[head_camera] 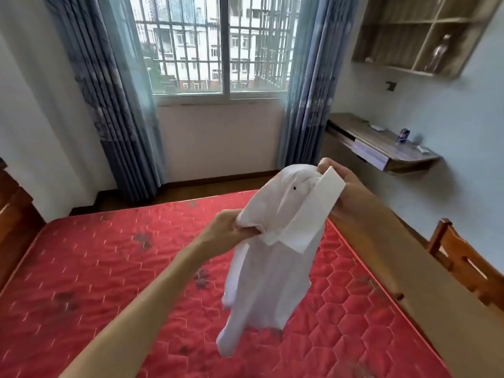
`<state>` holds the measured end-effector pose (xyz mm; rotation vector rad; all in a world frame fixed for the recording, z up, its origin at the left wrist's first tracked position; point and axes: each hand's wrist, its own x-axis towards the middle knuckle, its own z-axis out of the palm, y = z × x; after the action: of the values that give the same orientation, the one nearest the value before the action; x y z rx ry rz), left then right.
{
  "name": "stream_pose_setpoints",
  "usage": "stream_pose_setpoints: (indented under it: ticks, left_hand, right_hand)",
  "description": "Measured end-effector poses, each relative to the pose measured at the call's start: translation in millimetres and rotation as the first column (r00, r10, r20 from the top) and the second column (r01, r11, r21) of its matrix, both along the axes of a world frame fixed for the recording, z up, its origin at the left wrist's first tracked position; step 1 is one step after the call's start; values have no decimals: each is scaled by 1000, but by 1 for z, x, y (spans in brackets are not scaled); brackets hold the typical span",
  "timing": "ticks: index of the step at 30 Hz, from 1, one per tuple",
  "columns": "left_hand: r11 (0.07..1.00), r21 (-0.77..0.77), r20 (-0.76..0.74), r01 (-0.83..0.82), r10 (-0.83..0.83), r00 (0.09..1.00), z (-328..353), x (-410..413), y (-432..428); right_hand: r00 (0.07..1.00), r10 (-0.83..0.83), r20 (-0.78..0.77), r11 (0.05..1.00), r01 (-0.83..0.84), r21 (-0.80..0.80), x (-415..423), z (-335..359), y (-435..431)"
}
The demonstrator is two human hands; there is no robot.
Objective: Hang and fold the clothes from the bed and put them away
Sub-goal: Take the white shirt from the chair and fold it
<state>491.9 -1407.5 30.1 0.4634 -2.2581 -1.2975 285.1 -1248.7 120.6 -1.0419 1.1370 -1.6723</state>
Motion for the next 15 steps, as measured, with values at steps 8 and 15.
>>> stream_pose_setpoints:
  ticks: [8,15]
  left_hand:
    - [987,12,-261,-159,156,953,34,12,-6]
    - [956,-108,-168,-272,252,953,41,46,-23]
  right_hand:
    - [833,-246,-496,818,453,355,12,-50,-21]
    - [815,164,-556,867,150,476,81,-126,-53]
